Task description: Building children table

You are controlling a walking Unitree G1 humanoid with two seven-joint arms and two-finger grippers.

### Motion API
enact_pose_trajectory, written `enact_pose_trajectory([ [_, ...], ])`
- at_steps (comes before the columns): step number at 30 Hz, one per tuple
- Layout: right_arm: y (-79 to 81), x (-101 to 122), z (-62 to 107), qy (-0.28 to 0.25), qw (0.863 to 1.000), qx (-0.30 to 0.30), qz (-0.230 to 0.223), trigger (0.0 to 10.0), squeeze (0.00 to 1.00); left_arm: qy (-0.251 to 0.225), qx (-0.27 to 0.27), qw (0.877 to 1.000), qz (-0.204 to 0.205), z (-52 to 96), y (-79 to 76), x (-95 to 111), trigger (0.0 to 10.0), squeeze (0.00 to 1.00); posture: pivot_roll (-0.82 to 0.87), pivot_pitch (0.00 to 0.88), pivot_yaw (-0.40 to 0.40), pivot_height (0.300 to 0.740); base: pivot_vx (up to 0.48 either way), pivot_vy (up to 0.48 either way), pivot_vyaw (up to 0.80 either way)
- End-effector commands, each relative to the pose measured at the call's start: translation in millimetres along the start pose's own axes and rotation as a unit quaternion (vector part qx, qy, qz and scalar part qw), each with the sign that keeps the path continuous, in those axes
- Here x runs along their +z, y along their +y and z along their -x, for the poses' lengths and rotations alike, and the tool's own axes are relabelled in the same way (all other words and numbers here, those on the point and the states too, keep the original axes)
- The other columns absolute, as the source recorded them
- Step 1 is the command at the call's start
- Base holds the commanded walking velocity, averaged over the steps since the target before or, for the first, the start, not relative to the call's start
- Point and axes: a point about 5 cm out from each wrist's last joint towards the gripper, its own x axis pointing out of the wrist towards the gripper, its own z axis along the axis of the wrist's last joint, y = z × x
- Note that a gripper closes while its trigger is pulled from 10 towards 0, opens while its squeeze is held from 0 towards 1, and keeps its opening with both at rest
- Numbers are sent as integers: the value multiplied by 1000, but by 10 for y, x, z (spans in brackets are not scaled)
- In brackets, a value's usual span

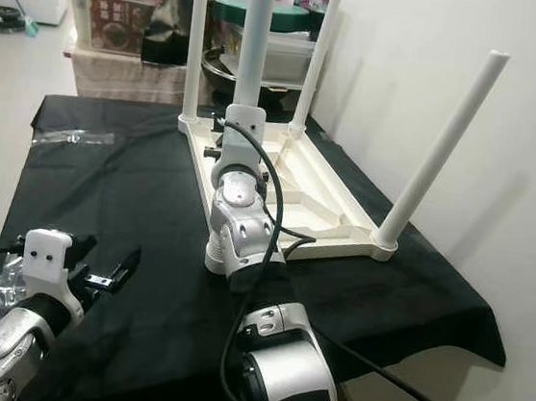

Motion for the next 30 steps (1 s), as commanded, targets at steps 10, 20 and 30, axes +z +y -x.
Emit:
enact_pose_trajectory([
  [10, 79, -471, 71, 103, 995, -2, -13, 7412, 0, 2, -1, 1000, -3, 0, -15, -7, 10000, 0, 63, 0, -114, 740, 0, 0, 0],
  [20, 48, -367, 78, 90, 996, -1, -27, 10000, 0, 1, -3, 1000, -3, -12, -10, -8, 10000, 0, 57, 0, -108, 740, 0, 0, 0],
  [30, 49, -306, 83, 84, 996, 3, -34, 10000, 0, 0, -5, 1000, -3, -27, -6, -2, 10000, 0, 57, 0, -107, 740, 0, 0, 0],
])
